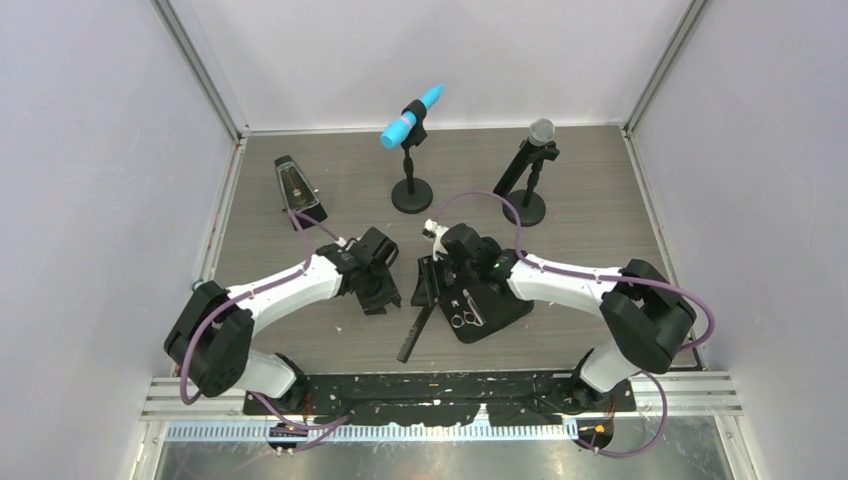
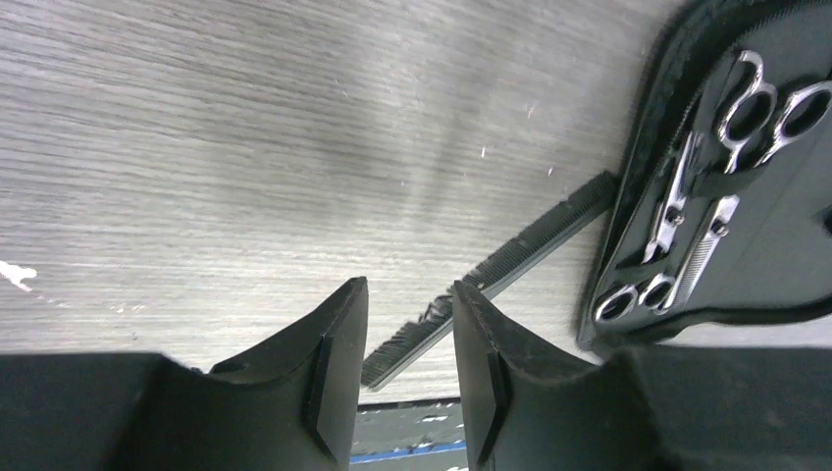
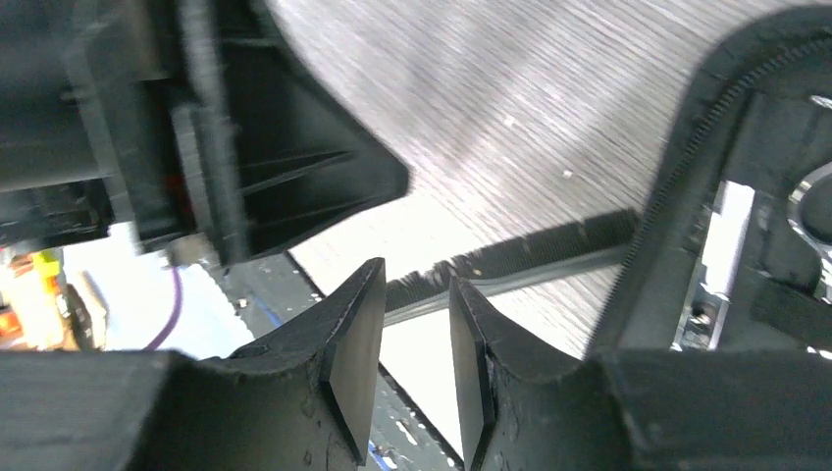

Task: Sort the hair-cutting tools
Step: Adjust the comb at the center of the board.

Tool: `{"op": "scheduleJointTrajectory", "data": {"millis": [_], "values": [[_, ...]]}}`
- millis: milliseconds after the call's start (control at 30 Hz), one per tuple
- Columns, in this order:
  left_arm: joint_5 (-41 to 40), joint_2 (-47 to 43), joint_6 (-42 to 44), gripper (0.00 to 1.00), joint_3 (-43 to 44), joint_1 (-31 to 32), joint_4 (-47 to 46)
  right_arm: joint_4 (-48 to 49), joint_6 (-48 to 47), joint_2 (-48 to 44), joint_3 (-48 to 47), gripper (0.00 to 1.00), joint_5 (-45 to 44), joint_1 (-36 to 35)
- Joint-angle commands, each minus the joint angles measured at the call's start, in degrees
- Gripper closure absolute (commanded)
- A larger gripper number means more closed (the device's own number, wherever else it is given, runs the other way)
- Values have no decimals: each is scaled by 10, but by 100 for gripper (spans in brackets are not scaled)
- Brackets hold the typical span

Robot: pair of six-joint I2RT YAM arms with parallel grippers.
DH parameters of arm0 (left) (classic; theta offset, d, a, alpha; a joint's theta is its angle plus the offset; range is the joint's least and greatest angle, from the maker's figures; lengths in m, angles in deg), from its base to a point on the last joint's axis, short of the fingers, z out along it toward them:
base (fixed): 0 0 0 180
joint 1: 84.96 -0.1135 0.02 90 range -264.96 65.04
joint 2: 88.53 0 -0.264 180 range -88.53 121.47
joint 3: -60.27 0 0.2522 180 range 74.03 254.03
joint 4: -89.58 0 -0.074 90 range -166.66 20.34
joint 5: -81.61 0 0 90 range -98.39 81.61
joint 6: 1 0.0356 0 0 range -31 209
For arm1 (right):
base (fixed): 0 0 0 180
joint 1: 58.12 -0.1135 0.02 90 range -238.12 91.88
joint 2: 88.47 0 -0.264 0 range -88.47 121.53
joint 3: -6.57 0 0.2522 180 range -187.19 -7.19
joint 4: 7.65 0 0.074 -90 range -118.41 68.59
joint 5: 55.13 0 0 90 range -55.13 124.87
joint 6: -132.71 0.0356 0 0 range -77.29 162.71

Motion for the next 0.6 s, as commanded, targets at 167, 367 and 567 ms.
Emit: {"op": "scheduleJointTrajectory", "data": {"millis": [167, 367, 567], "values": [[39, -28, 55, 58, -32, 29, 51, -78, 58, 24, 3, 60, -111, -61], [89, -34, 29, 58, -83, 31, -38, -43, 116, 50, 25, 65, -126, -64], [126, -1, 20, 60, -95, 38, -104, -6, 166, 63, 53, 69, -149, -64]]}}
